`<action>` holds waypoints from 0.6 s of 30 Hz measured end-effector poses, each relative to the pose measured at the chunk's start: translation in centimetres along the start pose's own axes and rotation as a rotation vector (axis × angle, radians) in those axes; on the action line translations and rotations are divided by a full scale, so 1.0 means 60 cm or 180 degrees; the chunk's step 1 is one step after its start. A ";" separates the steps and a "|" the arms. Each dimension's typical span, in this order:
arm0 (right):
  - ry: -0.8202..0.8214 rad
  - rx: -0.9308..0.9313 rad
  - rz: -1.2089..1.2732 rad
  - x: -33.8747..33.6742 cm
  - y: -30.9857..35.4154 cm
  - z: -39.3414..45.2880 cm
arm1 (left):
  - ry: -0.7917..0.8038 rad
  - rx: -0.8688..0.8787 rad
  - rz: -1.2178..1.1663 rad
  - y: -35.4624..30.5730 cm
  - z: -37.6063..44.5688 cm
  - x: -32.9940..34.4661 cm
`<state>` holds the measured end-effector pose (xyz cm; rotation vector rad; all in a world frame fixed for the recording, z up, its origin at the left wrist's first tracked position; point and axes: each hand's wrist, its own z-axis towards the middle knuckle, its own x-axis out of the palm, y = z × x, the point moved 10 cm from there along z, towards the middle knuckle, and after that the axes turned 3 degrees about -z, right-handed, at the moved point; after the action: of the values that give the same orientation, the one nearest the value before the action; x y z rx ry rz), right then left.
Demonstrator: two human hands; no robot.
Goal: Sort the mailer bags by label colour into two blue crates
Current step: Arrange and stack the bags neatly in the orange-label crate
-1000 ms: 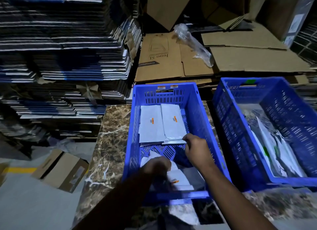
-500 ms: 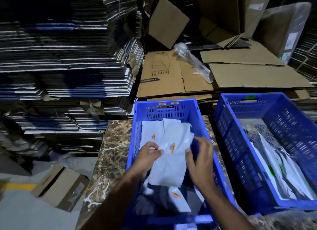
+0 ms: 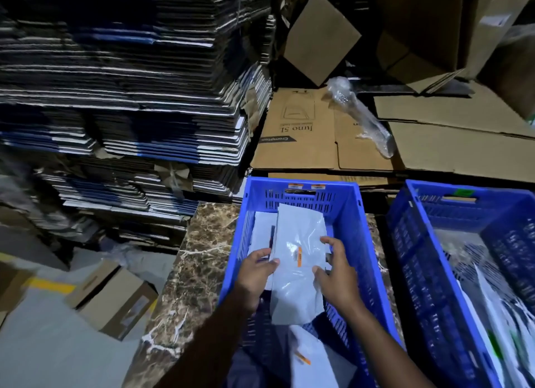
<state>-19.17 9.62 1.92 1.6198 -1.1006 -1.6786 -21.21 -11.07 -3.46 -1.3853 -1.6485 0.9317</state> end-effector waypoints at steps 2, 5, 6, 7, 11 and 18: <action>-0.0050 0.0248 0.0186 0.001 -0.009 0.016 | -0.0086 0.0055 -0.0050 -0.007 0.006 -0.007; -0.0144 0.0466 0.0194 0.003 -0.029 0.032 | -0.0082 0.0085 -0.0162 -0.001 0.008 -0.004; -0.0255 0.0513 0.0139 -0.001 -0.036 0.038 | -0.0129 0.0106 -0.0216 0.002 0.006 -0.004; -0.0414 0.0528 0.0064 -0.010 -0.039 0.044 | -0.0215 0.0127 -0.0246 0.005 0.006 -0.005; -0.1027 0.0414 -0.0047 -0.058 -0.019 0.067 | -0.0362 -0.0039 0.0008 0.038 0.009 -0.007; -0.0872 0.0553 -0.0114 -0.027 -0.002 0.130 | 0.1318 -0.0647 0.3044 0.128 -0.034 0.050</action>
<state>-26.61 12.45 2.15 1.5514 -1.3918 -1.9163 -16.48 -6.91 -9.14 -2.3911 -0.7367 0.8803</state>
